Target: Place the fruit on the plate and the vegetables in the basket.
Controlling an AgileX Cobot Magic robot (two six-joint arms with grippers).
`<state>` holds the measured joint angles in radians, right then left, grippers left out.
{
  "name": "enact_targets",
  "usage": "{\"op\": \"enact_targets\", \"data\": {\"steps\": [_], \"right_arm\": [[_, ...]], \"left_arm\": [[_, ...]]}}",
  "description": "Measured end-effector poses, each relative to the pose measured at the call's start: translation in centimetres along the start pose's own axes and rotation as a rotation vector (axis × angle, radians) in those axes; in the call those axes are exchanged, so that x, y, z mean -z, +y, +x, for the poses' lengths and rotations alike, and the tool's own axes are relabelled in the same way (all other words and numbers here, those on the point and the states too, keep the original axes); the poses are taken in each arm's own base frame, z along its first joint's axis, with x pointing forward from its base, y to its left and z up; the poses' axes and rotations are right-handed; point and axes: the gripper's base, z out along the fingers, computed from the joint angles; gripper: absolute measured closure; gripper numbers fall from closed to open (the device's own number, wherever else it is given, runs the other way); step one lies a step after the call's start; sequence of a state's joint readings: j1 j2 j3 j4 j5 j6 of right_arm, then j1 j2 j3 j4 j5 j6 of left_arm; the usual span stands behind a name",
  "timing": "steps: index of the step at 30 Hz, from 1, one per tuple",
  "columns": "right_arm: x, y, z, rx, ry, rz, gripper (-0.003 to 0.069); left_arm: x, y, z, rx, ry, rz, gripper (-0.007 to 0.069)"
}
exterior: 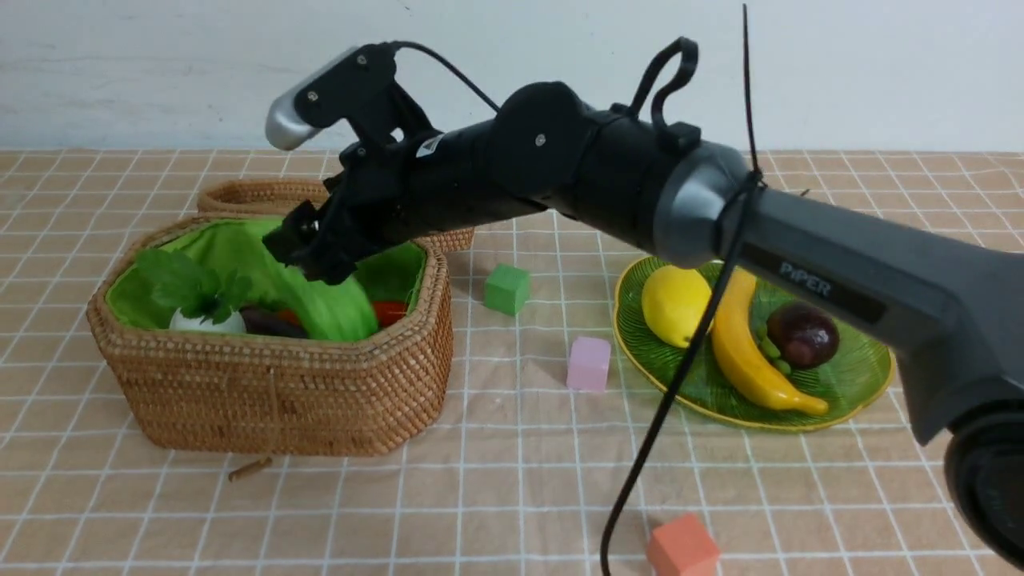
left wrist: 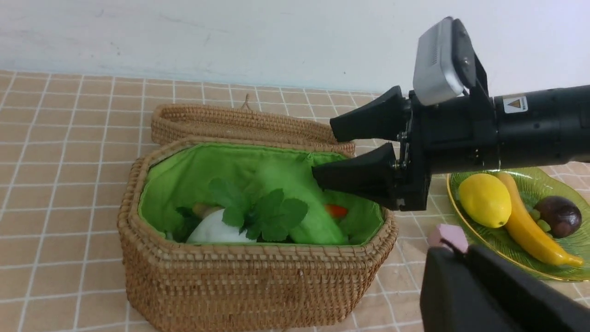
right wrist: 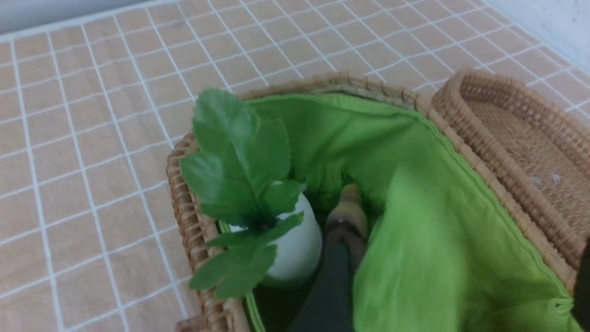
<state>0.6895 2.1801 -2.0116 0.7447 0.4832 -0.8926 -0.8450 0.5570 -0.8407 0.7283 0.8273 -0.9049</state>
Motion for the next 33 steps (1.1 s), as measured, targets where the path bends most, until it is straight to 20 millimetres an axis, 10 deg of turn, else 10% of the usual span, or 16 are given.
{"op": "enact_targets", "data": {"steps": [4,10,12,16,26,33], "right_arm": [[4.5,0.0,-2.4,-0.065,0.054,-0.080,0.0020],[15.4,0.3,-6.1,-0.191,0.235,-0.100,0.0272],[20.1,0.6,-6.3,-0.218,0.343,-0.018,0.0474],[23.9,1.7,-5.0,-0.285,0.425,0.089,0.0657],[32.7,7.7,2.8,-0.549,0.528,0.174,0.0648],[35.1,10.5,8.5,-0.648,0.572,0.200,0.0644]], "left_arm": [[0.2,-0.2,-0.3,-0.011,-0.031,0.035,0.0589],[1.8,-0.1,0.3,0.001,-0.181,0.196,0.0588],[2.8,0.5,2.4,0.015,-0.255,0.296,0.0588],[3.1,1.5,7.1,0.050,-0.296,0.396,0.0588],[1.7,2.2,12.2,0.023,-0.269,0.428,0.0585],[0.9,2.6,13.6,0.008,-0.202,0.372,0.0582]]}}
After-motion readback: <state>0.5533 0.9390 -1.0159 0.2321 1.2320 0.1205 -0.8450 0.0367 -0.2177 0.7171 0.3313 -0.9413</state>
